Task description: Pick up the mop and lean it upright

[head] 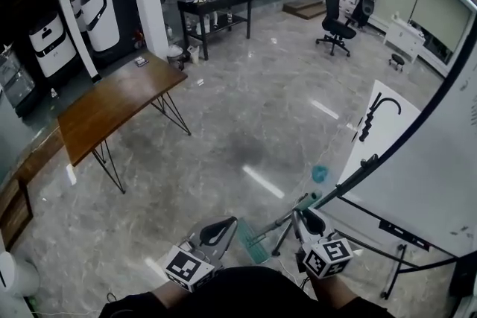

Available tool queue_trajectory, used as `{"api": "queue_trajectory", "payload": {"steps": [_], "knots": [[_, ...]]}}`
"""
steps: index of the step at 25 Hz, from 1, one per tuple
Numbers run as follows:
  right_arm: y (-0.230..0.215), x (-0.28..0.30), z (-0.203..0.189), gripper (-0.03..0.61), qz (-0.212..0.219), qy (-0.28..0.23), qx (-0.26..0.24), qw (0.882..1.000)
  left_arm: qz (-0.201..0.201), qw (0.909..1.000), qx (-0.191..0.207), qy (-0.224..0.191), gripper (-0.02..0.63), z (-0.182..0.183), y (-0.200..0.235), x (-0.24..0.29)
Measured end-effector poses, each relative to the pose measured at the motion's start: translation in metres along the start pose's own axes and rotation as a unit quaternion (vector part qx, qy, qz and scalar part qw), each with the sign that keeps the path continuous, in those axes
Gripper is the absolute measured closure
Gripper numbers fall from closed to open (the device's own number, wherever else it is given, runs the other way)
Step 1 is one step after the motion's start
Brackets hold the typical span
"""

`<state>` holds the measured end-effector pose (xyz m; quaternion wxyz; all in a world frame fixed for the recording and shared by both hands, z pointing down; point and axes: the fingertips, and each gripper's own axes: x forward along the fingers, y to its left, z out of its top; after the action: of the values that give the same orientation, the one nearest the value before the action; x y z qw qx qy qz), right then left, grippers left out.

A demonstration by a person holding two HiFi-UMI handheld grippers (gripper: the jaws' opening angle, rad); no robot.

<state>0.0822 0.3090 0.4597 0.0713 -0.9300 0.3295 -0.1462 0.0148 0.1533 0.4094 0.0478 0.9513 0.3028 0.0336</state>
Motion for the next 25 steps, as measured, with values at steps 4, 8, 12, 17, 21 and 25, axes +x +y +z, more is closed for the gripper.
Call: {"api": "queue_trajectory", "payload": {"steps": [4, 8, 12, 17, 21, 25], "knots": [[0.023, 0.012, 0.006, 0.482, 0.027, 0.0, -0.008, 1.0, 0.009, 0.9999, 0.001, -0.006, 0.597, -0.003, 0.01, -0.007], [0.048, 0.023, 0.008, 0.482, 0.056, 0.002, -0.016, 0.998, 0.025, 0.9996, -0.006, -0.012, 0.596, -0.004, 0.021, -0.016], [0.07, 0.035, 0.008, 0.482, 0.082, 0.008, -0.026, 0.996, 0.037, 0.9991, -0.009, -0.019, 0.596, 0.003, 0.03, -0.028], [0.103, 0.054, 0.009, 0.482, 0.107, 0.014, -0.042, 0.993, 0.062, 0.9977, -0.01, -0.026, 0.595, -0.002, 0.055, -0.056], [0.13, 0.073, 0.01, 0.483, 0.132, 0.015, -0.069, 0.989, 0.085, 0.9958, -0.01, -0.032, 0.595, -0.004, 0.078, -0.085], [0.157, 0.097, 0.021, 0.483, 0.15, 0.009, -0.086, 0.985, 0.109, 0.9932, -0.014, -0.037, 0.596, -0.002, 0.106, -0.119]]}}
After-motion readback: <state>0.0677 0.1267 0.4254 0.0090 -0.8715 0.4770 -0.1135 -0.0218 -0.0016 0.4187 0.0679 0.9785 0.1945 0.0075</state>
